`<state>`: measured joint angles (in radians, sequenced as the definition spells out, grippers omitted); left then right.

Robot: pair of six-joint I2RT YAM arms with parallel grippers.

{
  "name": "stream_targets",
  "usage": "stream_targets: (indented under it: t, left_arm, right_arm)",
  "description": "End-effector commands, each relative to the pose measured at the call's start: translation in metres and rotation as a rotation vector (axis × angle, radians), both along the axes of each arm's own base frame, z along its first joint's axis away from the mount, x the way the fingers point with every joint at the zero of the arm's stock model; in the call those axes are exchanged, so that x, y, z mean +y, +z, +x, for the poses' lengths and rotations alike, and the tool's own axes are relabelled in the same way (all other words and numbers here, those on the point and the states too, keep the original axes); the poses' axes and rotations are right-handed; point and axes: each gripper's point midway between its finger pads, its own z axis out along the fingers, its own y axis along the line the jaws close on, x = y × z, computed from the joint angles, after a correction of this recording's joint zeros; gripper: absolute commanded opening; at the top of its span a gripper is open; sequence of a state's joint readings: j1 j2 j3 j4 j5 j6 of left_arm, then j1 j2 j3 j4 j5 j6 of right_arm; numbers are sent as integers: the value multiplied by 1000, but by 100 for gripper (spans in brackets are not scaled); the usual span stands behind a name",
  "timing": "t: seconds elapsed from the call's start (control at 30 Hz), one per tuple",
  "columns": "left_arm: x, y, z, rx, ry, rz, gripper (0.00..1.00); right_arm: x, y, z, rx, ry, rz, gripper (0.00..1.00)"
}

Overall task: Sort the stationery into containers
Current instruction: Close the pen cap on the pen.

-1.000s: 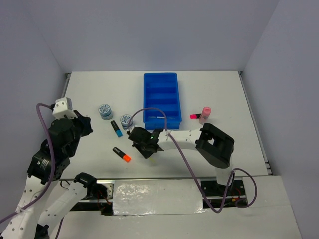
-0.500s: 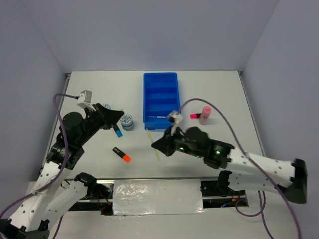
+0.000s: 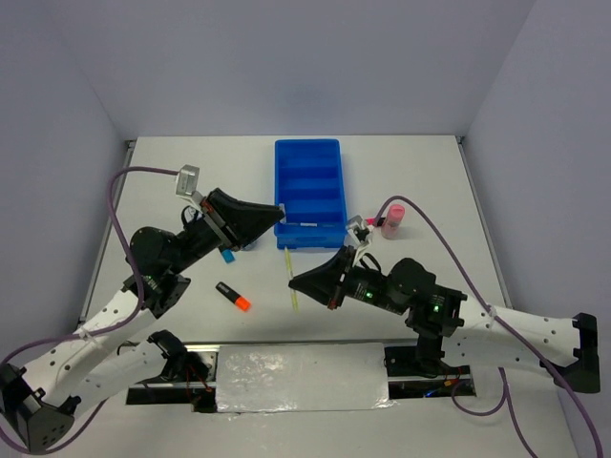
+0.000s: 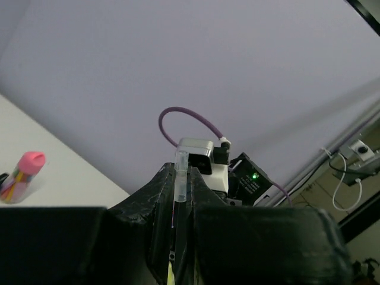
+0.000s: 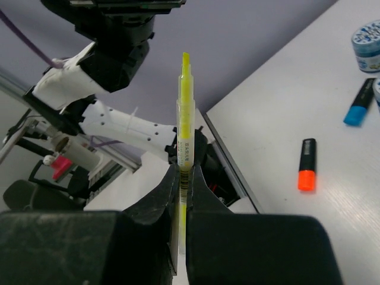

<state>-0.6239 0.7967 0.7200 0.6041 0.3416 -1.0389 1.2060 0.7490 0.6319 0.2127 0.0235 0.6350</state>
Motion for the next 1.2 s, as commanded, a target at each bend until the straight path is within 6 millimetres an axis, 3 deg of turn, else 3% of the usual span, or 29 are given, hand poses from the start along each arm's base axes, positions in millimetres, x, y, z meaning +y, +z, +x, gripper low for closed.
stream_targets:
  t: [0.0, 0.37, 0.57, 1.17]
  left_arm:
    - [-6, 48, -21, -210, -34, -53, 0]
    - [-11, 36, -18, -197, -11, -5, 0]
    - [-15, 33, -18, -187, -26, 6, 0]
    - [-21, 24, -21, -169, -63, 16, 0]
  right_arm:
    - [-1, 45, -9, -58, 13, 133, 0]
    - [-9, 46, -10, -85, -37, 99, 0]
    - [-19, 52, -1, -111, -99, 93, 0]
    - [-15, 57, 9, -143, -143, 51, 0]
